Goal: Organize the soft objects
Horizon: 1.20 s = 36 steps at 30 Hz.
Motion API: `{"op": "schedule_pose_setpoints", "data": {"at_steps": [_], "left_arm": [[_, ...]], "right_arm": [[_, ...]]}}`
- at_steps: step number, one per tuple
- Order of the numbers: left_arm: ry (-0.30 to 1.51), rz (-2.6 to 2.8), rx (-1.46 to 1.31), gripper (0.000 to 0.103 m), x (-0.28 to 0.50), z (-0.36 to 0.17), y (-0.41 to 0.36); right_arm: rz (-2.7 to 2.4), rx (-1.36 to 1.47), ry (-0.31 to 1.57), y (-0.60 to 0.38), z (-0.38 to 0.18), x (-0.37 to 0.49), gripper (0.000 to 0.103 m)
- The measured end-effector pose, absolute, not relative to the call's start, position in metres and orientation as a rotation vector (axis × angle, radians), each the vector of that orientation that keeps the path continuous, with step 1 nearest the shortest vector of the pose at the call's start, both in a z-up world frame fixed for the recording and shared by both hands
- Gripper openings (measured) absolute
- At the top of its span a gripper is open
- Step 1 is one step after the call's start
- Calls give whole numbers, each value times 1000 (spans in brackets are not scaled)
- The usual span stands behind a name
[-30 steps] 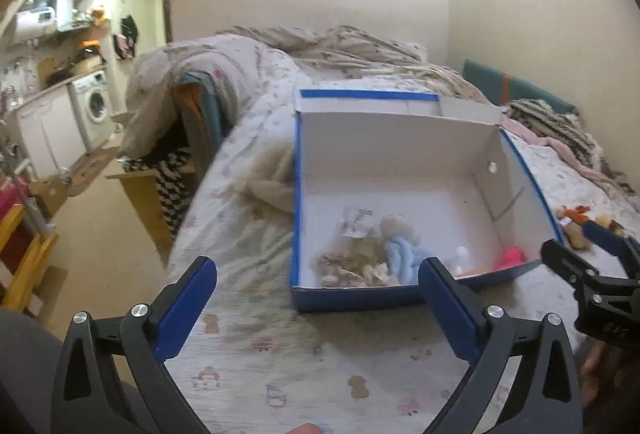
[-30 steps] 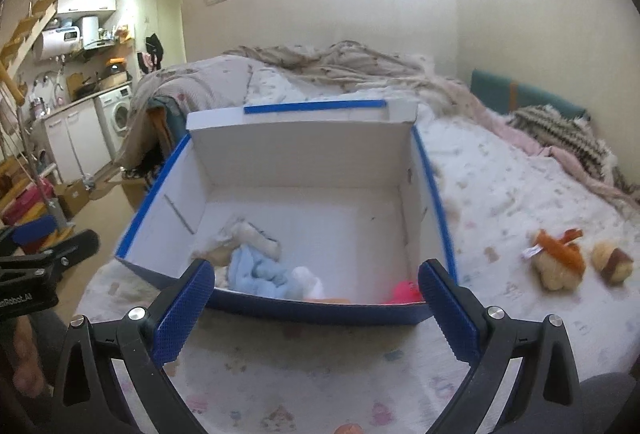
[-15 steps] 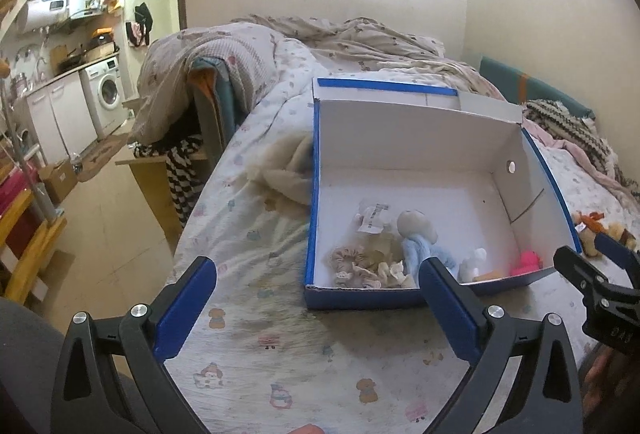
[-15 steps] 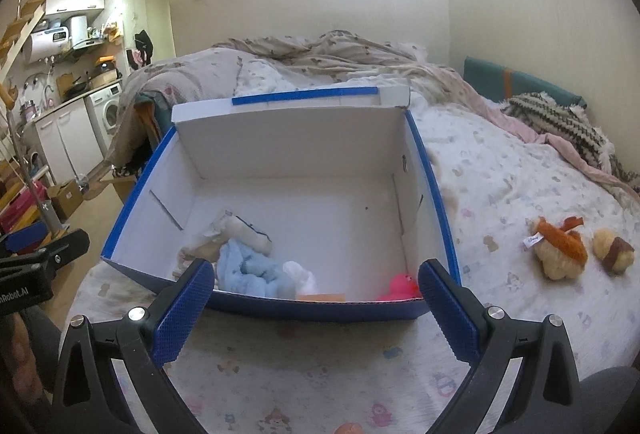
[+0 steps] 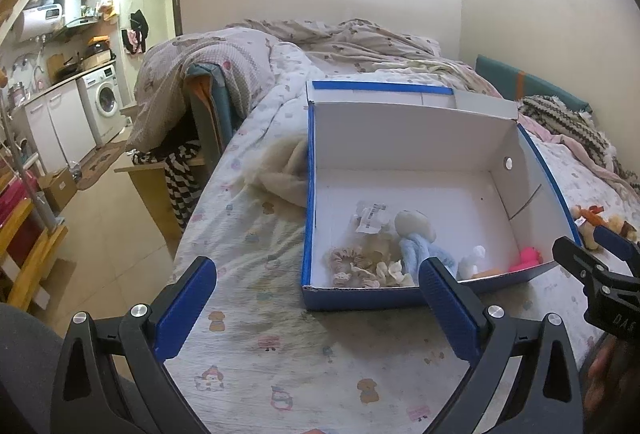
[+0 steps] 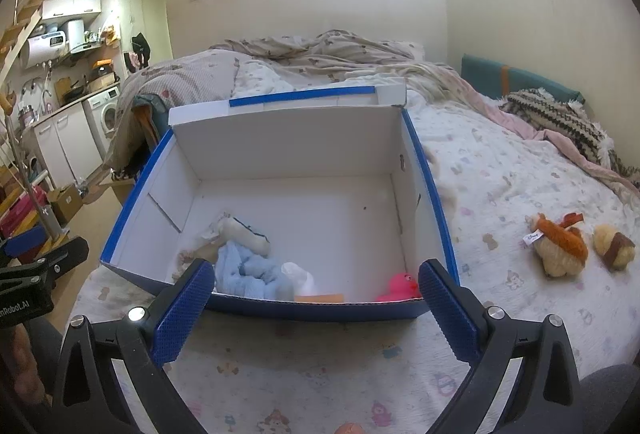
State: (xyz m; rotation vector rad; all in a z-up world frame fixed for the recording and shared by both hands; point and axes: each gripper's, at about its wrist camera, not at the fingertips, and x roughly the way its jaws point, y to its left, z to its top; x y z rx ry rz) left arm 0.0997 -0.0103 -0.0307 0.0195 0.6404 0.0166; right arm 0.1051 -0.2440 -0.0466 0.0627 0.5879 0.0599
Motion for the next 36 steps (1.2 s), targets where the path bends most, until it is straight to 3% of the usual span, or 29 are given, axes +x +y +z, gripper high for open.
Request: {"op": "schedule_pose_setpoints", "data": {"at_steps": [36], "left_arm": [[654,-6,11,101,100,-33,-10]], "right_arm": [[71,99,591,-247,-47,104,103]]}}
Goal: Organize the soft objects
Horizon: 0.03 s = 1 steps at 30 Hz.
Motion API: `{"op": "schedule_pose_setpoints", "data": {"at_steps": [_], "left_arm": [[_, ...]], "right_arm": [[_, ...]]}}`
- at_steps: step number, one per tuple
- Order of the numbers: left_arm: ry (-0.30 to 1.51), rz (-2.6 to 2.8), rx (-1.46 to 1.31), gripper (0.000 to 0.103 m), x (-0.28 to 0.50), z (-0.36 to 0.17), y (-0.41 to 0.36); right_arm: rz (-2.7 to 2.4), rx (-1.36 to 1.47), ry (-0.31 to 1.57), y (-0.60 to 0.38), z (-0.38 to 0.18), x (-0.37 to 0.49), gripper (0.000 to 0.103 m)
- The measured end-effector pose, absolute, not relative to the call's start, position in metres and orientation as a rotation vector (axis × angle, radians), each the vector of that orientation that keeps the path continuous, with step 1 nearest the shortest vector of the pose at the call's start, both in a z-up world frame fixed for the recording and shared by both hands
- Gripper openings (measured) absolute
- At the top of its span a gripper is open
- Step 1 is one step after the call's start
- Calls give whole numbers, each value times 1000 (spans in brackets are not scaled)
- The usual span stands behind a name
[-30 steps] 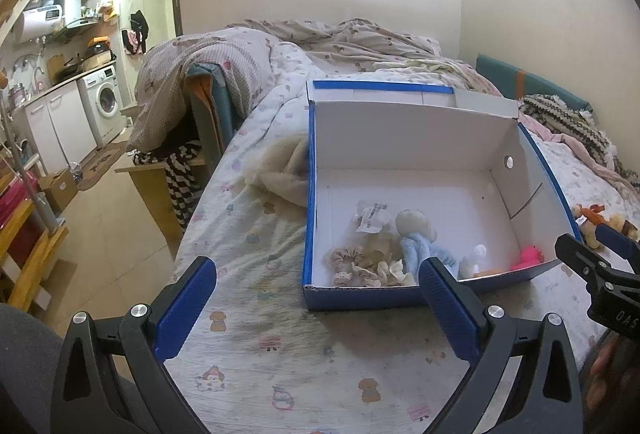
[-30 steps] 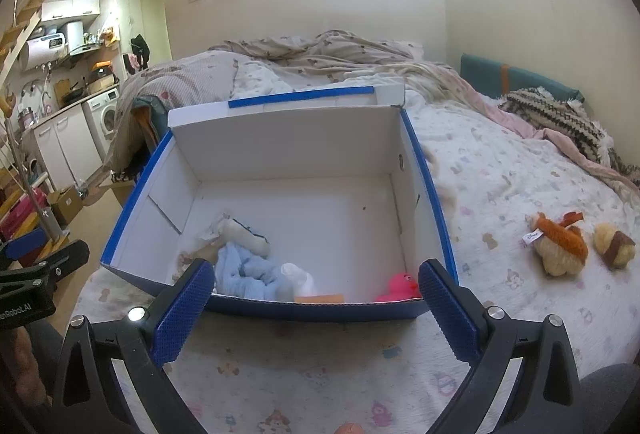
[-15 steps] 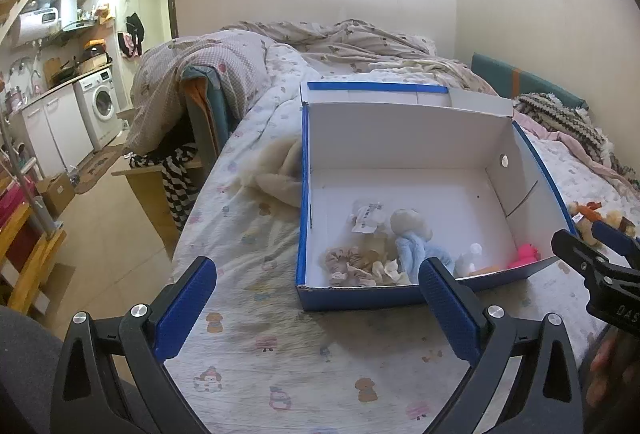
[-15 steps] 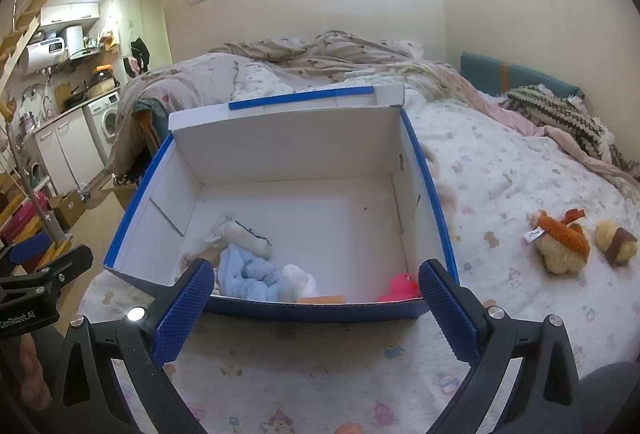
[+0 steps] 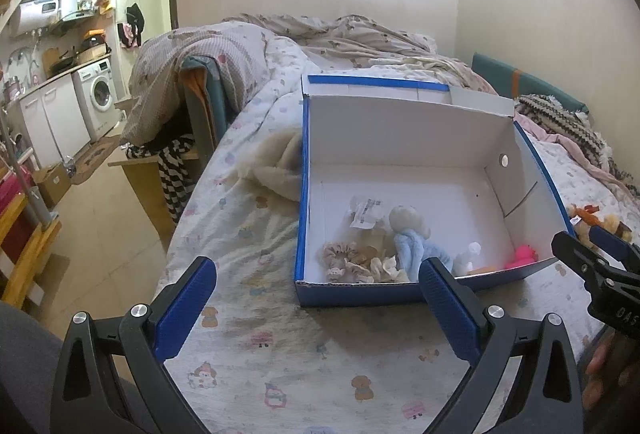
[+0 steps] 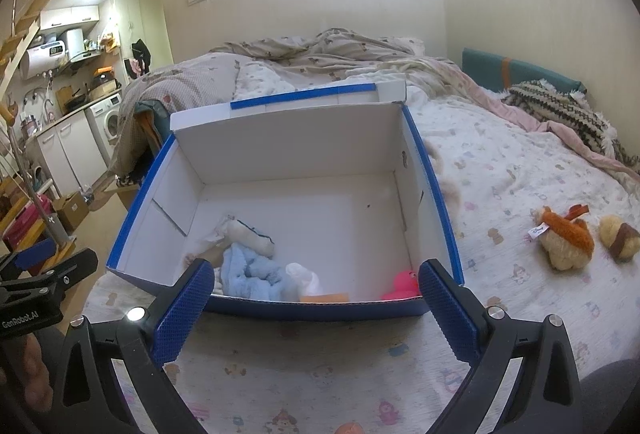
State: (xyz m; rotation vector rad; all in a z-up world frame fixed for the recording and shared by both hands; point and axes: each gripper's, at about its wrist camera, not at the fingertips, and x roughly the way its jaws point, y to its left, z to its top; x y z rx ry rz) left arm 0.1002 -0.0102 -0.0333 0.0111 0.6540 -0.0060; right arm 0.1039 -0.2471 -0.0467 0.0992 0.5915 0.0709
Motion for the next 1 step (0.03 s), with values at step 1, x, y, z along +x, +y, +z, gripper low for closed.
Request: {"op": "schedule_pose_setpoints", "data": {"at_steps": [1], "left_arm": [[657,-7,6,101,100,-34,-10]], "right_arm": [[70,101,593,-247,-47,104,103]]}}
